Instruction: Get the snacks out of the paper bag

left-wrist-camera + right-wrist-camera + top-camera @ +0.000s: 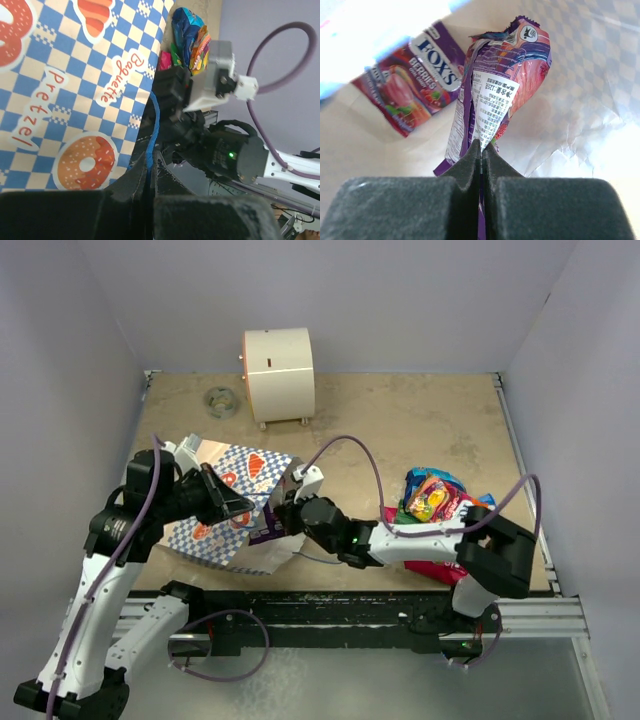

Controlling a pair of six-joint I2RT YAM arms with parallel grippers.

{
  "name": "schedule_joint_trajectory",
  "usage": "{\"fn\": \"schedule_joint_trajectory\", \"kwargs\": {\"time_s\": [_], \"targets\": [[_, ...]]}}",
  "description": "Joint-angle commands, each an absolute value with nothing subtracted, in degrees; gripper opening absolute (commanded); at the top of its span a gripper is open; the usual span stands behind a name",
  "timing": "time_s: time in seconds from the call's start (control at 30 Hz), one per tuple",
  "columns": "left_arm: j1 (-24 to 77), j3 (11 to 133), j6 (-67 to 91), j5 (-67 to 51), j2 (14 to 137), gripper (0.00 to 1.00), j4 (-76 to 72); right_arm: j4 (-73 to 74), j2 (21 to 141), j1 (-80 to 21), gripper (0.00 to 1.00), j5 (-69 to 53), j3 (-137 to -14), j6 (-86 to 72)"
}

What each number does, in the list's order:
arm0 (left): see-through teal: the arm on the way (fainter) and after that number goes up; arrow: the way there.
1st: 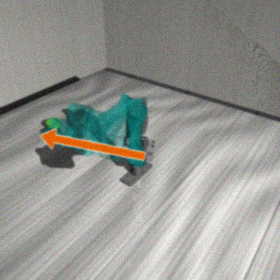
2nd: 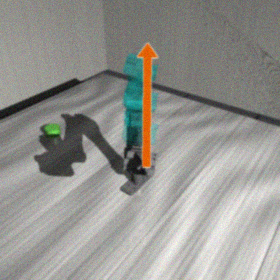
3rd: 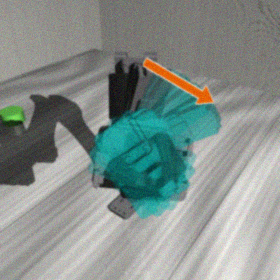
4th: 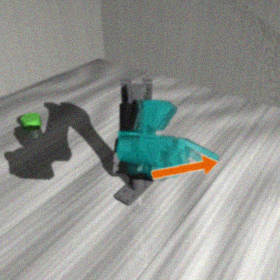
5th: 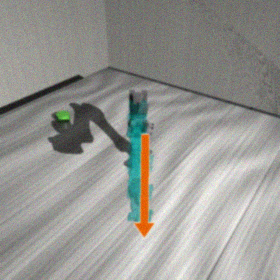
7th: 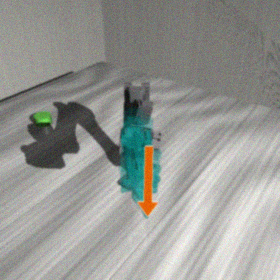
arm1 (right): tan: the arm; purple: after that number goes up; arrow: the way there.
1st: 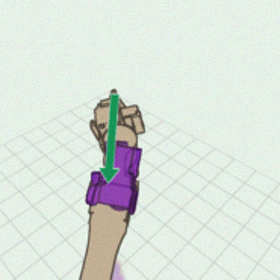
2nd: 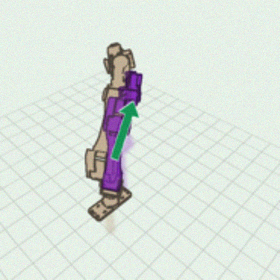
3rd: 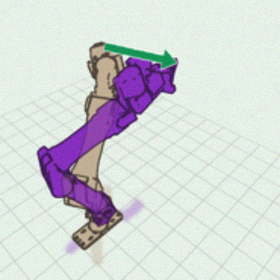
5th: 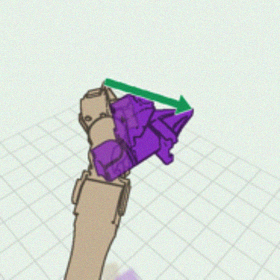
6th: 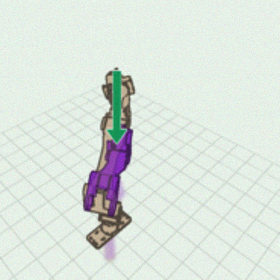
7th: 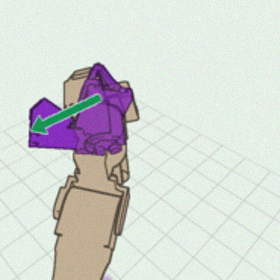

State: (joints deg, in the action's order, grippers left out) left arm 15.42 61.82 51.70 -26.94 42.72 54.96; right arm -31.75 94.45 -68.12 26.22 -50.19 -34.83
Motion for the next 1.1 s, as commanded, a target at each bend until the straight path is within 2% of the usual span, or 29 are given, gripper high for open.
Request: {"fn": "schedule_joint_trajectory", "kwargs": {"time_s": [0.0, 0.2, 0.47, 0.6, 0.7, 0.87, 1.07], "targets": [[15.55, 60.36, 53.13, -30.09, 43.06, 0.00, 45.82, -37.72, 86.47, -68.12, 0.00, 20.32, -47.42, -28.42], [15.53, 60.69, 52.91, -29.00, 43.59, 0.00, 44.21, -22.10, 73.17, -68.12, 0.00, 20.64, -44.49, -30.71], [15.54, 59.86, 52.51, -26.69, 42.37, 0.00, 45.50, 10.13, 54.05, -68.12, 0.00, 18.94, -46.89, -31.66], [15.52, 58.57, 53.14, -25.60, 40.90, 0.00, 45.02, 24.06, 44.40, -68.12, 0.00, 21.28, -48.56, -36.83], [15.50, 58.27, 53.09, -25.16, 40.55, 0.00, 45.42, 33.48, 39.13, -68.11, 0.00, 27.64, -51.07, -43.81], [15.55, 57.99, 53.60, -24.81, 40.12, 0.00, 45.70, 46.98, 38.50, -68.09, 0.00, 43.55, -56.85, -57.74], [15.49, 58.98, 54.16, -25.13, 40.29, 0.00, 46.14, 49.15, 50.77, -65.45, 0.00, 60.35, -64.08, -60.42]]}}
